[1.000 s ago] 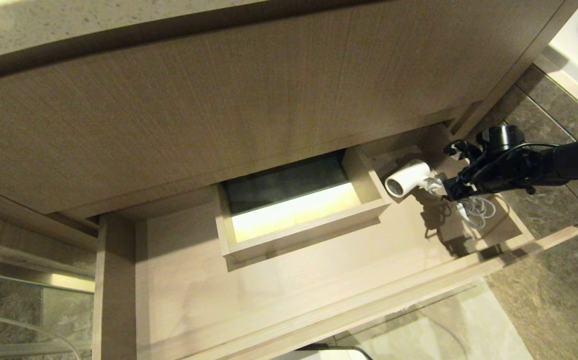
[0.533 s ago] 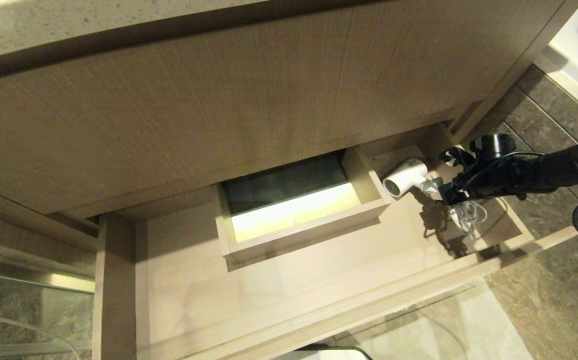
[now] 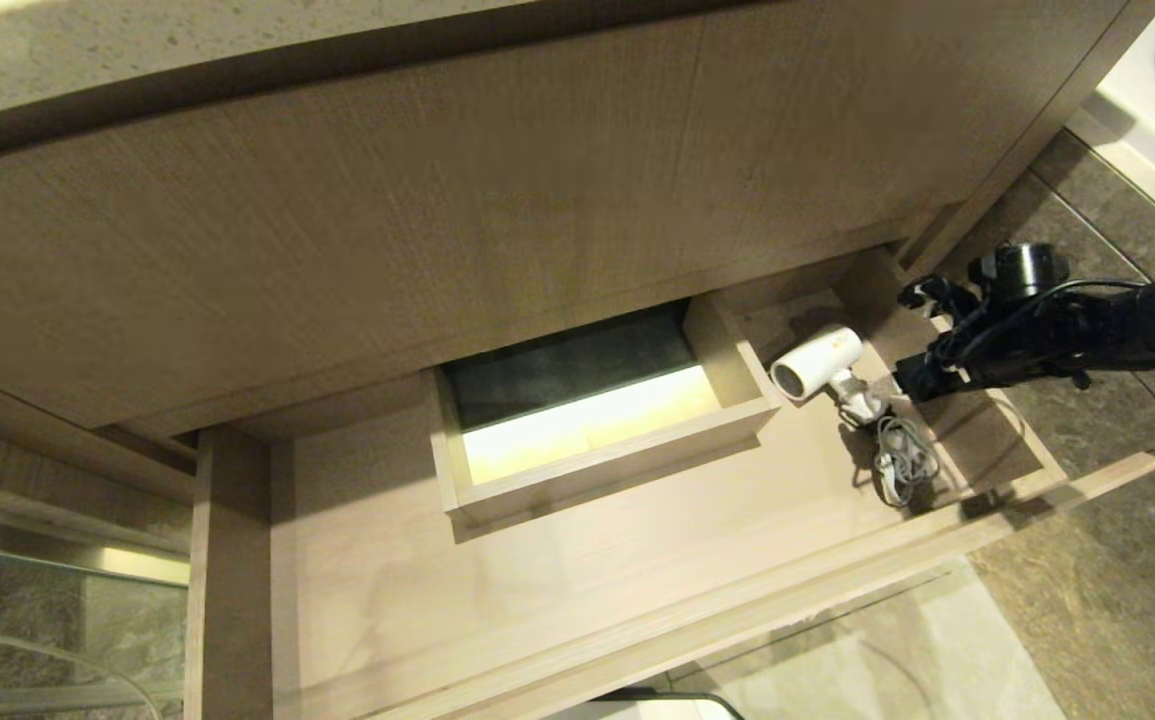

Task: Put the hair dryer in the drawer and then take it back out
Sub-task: Put it into the drawer

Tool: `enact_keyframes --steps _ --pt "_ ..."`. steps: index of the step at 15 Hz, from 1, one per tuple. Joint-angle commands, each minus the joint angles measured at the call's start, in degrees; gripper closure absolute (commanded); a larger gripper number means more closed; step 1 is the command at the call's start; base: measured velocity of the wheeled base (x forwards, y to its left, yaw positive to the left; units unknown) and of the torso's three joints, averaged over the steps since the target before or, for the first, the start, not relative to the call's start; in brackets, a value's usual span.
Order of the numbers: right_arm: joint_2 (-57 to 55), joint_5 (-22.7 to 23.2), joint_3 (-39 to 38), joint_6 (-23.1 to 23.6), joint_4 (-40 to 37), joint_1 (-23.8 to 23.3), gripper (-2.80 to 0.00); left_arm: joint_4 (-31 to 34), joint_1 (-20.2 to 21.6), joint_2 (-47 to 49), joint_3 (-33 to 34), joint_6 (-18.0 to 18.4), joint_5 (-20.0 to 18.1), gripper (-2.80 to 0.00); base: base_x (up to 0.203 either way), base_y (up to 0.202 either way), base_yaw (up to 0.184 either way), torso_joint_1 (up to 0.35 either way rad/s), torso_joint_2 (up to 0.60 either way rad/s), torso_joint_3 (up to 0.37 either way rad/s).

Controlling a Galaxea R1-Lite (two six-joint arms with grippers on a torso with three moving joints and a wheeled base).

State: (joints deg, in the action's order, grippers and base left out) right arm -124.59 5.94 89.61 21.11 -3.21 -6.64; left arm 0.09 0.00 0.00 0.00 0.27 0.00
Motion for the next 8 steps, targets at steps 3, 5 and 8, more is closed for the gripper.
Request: enact_keyframes --steps 3,5,8 --pt "19.5 0.1 -15.7 0.4 -2.2 -0.7 0.00 0.0 0.0 0.0 0.1 0.0 0.0 0.00 0.000 0.000 0.000 0.000 0.00 0.000" --pt "26.1 -0.3 -24.3 1.2 -3.7 -0.9 0.00 0.0 0.0 0.0 0.0 0.0 0.0 0.00 0.000 0.000 0.000 0.000 0.00 0.000" --pt "34.1 -6.0 -37.2 5.3 -7.9 -1.5 0.00 0.0 0.0 0.0 0.0 0.0 0.0 0.00 0.000 0.000 0.000 0.000 0.00 0.000"
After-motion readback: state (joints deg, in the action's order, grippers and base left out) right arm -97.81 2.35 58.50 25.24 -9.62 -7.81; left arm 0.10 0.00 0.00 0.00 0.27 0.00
